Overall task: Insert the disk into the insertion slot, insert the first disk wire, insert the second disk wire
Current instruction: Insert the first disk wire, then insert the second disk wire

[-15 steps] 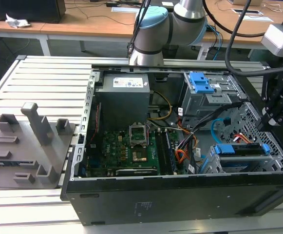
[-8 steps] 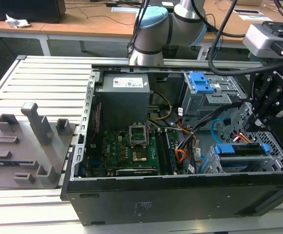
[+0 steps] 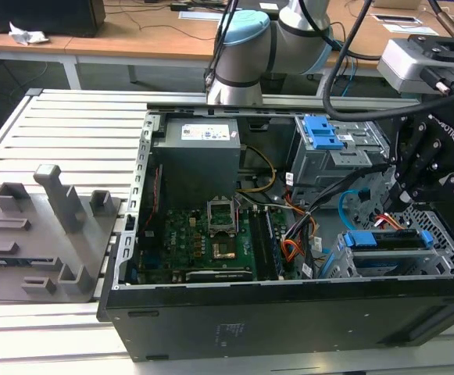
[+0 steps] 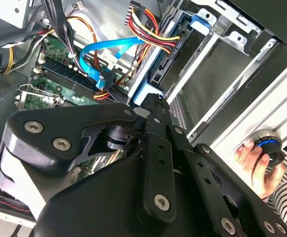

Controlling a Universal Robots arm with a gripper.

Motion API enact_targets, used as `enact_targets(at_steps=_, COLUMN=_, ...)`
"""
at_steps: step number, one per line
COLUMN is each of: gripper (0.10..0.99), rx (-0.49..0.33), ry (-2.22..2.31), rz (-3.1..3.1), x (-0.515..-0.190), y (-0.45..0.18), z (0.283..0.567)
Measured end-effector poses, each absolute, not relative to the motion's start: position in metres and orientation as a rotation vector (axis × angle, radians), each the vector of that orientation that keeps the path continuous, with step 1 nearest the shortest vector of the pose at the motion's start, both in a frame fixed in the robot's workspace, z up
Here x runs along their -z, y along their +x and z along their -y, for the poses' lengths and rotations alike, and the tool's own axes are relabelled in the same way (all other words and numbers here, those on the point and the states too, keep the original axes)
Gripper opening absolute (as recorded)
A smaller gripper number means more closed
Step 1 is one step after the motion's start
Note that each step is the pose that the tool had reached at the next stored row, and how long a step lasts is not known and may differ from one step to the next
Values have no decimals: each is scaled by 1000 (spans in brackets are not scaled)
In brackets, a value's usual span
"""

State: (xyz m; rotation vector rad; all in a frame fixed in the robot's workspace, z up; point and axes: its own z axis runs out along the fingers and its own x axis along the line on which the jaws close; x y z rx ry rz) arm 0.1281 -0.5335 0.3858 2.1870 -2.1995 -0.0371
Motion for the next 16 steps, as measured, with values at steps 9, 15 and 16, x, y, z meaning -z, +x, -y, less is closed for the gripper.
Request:
enact_targets(at_steps=9, gripper=173, rx=37, ry=2187, rz=2200, x=-386, y=128, z=533)
enact_targets(at_steps=15, gripper=420, rx=37, ry=2191, rz=2196, x=-386, y=127, z=533)
enact_targets(at_steps=16, gripper=420, rx=36, ry=2233, rz=2152, x=-386, y=127, z=533)
